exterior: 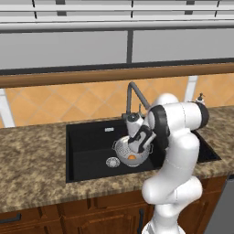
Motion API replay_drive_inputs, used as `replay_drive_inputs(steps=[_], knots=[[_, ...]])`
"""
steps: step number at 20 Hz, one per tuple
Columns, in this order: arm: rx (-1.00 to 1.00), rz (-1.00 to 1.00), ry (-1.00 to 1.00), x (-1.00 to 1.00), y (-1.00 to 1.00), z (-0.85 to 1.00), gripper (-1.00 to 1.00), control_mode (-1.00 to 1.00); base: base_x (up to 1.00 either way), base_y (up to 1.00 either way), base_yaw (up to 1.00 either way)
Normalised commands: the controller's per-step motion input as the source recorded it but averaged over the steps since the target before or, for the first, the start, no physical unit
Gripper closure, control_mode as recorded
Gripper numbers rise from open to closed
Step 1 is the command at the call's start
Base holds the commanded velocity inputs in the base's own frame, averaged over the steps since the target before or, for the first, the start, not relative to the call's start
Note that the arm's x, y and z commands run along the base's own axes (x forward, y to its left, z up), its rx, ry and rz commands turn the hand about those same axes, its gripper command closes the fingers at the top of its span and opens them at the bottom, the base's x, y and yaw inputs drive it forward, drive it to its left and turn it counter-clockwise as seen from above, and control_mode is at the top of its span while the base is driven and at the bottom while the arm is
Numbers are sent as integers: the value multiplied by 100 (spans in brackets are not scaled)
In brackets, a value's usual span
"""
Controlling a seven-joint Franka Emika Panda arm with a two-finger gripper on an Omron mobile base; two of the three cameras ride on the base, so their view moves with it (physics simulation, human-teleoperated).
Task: Put the colander in the sink, put the banana, tangerine in the colander, and turn on the sink faucet and pour water over the colander.
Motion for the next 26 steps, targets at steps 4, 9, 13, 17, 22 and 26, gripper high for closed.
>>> replay_drive_inputs(steps=[4, 9, 13, 17, 22, 26], knots=[[0, 0, 0, 7, 0, 0, -100, -100, 0, 0, 0], [0, -4, -14, -31, 0, 66, -100, -100, 0, 0, 0], [-4, -4, -37, -95, 3, 100, -100, -100, 0, 0, 0], [0, -3, -37, -84, -7, 100, -100, -100, 0, 0, 0], [8, 0, -17, -32, -78, 100, -100, -100, 0, 0, 0], [18, 1, 0, -1, -100, 98, -100, -100, 0, 0, 0]])
